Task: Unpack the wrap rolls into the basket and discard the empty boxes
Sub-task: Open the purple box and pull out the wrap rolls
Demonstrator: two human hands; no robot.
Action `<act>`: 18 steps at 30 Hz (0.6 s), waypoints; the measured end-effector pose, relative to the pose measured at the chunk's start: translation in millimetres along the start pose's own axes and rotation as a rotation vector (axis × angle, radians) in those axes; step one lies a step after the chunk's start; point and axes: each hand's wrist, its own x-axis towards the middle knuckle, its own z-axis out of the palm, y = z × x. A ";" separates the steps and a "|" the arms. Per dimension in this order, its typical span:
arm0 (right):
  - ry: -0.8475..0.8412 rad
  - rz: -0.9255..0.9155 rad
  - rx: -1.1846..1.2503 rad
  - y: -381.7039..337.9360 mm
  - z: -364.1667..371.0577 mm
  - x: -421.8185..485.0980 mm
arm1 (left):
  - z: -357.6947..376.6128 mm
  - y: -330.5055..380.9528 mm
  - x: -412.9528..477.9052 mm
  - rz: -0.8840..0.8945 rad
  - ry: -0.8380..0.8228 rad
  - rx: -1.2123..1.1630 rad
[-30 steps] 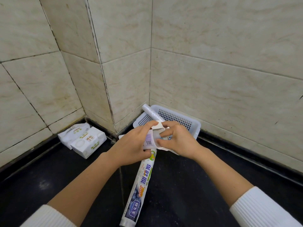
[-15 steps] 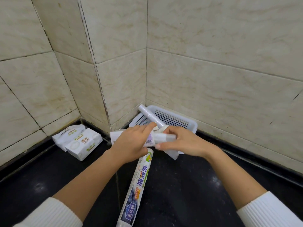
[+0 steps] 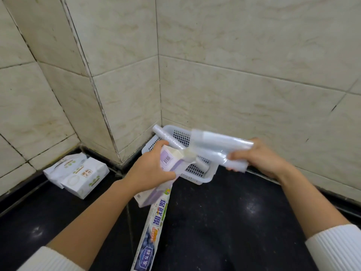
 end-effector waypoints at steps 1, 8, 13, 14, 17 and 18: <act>0.040 0.019 0.099 4.6 -7.3 -0.1 | -0.7 2.3 2.1 -0.058 -0.061 -0.107; 0.216 0.145 0.233 44.7 11.6 13.9 | 100.6 8.9 -18.9 -0.344 -0.500 -0.540; 0.229 0.253 0.158 72.4 44.9 35.3 | 175.2 -6.4 -33.0 -0.593 -0.678 -0.731; 0.232 0.269 0.156 76.7 49.5 41.2 | 182.2 -8.6 -33.0 -0.614 -0.681 -0.701; 0.235 0.304 0.145 84.4 60.9 60.5 | 195.5 -19.0 -31.8 -0.572 -0.670 -0.522; 0.222 0.306 0.139 86.4 63.7 68.1 | 195.7 -22.6 -30.2 -0.524 -0.673 -0.444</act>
